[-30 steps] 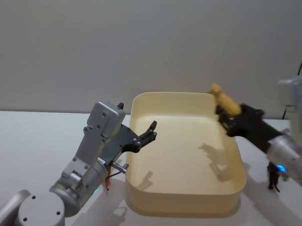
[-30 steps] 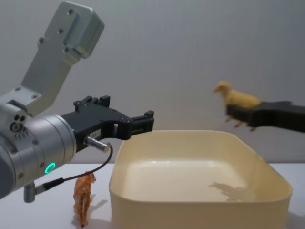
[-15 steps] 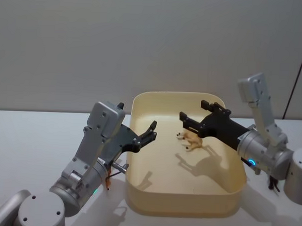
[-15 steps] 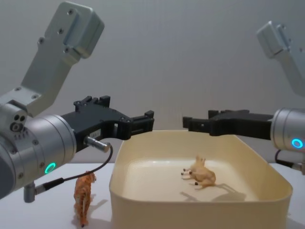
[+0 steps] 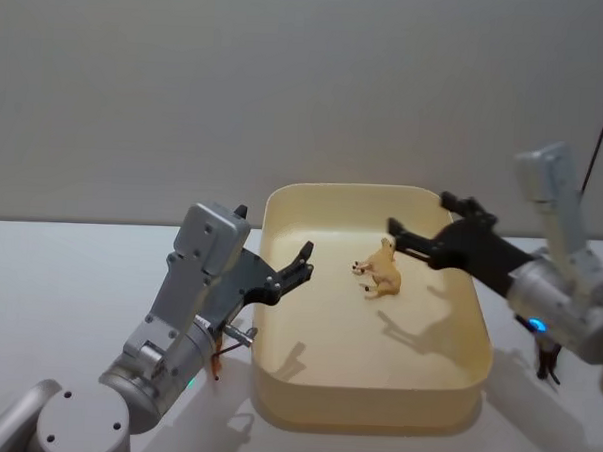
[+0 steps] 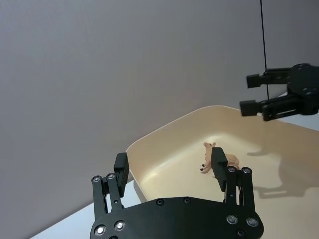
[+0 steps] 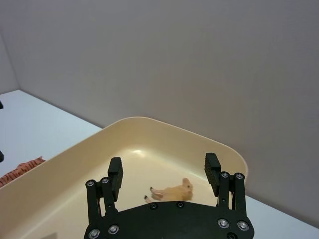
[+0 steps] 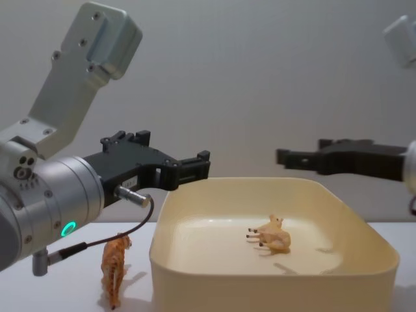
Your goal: Pick up the toy alternately with two hands and place it into the central storage box.
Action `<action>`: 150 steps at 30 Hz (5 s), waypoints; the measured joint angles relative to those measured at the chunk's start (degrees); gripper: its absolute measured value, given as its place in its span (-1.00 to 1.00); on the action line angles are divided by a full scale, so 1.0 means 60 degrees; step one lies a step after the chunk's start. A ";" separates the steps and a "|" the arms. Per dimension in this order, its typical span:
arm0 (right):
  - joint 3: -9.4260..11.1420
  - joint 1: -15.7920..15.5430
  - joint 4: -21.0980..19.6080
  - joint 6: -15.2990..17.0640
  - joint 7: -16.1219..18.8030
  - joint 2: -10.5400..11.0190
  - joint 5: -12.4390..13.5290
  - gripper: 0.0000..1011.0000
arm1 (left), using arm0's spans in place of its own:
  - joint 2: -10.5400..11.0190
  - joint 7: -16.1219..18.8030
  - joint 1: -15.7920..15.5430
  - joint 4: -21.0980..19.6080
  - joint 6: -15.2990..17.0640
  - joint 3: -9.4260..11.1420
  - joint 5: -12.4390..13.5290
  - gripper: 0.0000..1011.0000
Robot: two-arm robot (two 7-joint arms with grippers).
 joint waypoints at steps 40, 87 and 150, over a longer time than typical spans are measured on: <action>0.1825 -0.4566 -0.4068 0.1586 -0.2561 0.2725 0.1678 0.98 | 0.0000 0.0000 0.0000 0.0000 0.0000 0.0000 0.0000 0.98; 0.0943 -0.3120 -0.2044 0.2037 -0.2825 0.1560 0.0284 -0.24 | 0.0000 0.0000 0.0000 0.0000 0.0000 0.0000 0.0000 0.98; 0.0106 -0.0208 -0.1148 0.2802 -0.0173 0.0131 -0.0103 0.72 | 0.0005 -0.0001 0.0009 -0.0007 0.0004 -0.0001 -0.0002 0.98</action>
